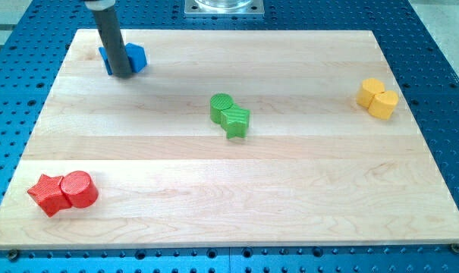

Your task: Move the blue triangle towards the top left corner

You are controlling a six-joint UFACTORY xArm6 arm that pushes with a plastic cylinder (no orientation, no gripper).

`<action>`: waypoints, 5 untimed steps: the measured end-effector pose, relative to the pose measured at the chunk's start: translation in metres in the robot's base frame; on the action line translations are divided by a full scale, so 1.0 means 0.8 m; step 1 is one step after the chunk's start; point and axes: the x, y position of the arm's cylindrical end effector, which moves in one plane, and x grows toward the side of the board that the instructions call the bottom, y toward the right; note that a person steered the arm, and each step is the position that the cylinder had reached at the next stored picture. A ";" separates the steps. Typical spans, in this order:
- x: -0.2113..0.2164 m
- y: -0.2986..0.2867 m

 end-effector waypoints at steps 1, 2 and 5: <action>-0.009 -0.009; 0.050 -0.002; -0.012 -0.024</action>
